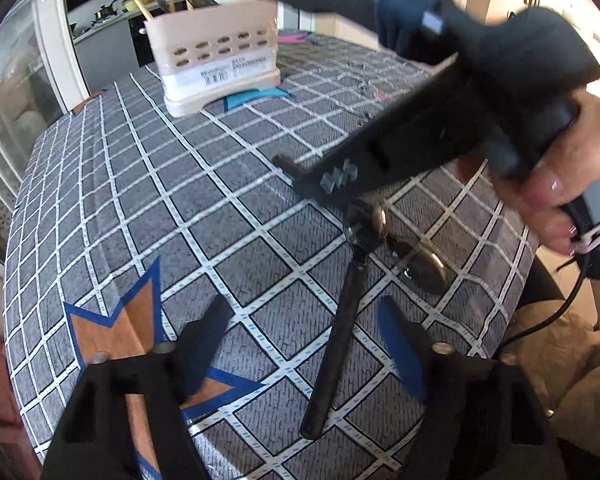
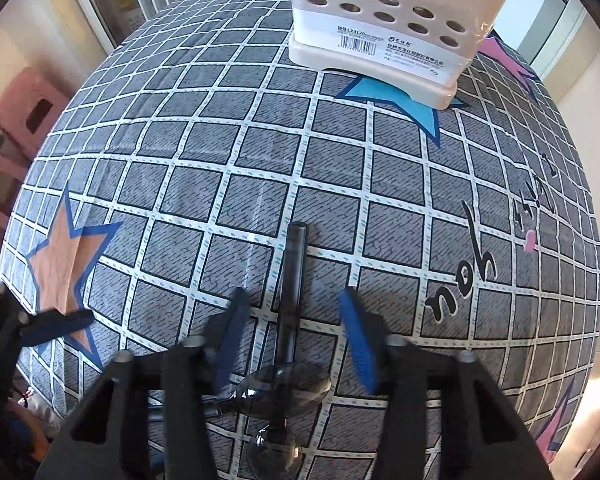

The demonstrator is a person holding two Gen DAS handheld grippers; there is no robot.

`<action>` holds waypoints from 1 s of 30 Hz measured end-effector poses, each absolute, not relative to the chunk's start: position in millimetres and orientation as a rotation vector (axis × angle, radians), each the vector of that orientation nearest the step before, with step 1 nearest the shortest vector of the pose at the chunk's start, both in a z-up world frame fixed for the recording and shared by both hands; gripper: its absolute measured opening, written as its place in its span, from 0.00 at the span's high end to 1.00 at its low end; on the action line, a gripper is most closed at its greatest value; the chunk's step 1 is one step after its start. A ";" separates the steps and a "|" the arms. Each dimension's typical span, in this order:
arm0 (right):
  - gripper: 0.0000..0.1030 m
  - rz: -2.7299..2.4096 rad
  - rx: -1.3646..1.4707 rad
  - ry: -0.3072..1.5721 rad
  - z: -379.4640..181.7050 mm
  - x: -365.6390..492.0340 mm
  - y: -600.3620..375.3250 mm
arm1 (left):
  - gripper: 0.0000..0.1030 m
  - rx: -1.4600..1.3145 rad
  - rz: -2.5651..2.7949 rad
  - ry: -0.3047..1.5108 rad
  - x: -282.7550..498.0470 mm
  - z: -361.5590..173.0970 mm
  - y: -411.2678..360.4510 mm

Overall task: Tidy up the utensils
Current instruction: 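Move both tools back down toward the last dark spoon on the cloth, then grasp a clear plastic spoon with the left tool while the right tool grasps the dark spoon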

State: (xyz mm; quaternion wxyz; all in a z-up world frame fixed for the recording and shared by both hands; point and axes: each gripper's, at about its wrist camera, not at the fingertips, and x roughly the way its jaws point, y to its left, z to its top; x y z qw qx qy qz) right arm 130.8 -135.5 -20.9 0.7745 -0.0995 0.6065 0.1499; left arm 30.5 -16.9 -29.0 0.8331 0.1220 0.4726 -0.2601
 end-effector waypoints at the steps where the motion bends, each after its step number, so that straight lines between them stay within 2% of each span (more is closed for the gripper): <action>1: 0.86 0.331 -0.207 1.316 -21.3 131.3 -136.3 | 0.04 0.261 -0.548 1.014 32.5 -31.4 -18.3; 22: 0.88 0.334 0.030 1.198 6.2 127.2 -215.6 | 0.05 0.416 -0.625 1.105 60.3 -38.4 -67.0; 23: 0.88 0.332 0.038 1.194 7.3 126.9 -217.5 | 0.07 0.432 -0.637 1.110 60.1 -37.9 -69.7; 26: 0.88 0.326 0.060 1.180 11.8 126.4 -226.5 | 0.26 0.481 -0.685 1.112 53.4 -33.6 -79.5; 27: 0.88 0.324 0.065 1.176 12.9 125.8 -227.6 | 0.39 0.498 -0.699 1.112 51.7 -32.2 -82.9; 28: 0.88 0.321 0.070 1.170 14.3 125.3 -229.7 | 0.57 0.507 -0.706 1.112 49.9 -31.1 -86.0; 30: 0.88 0.315 0.080 1.160 15.4 125.6 -229.3 | 0.59 0.503 -0.722 1.126 50.1 -29.2 -89.4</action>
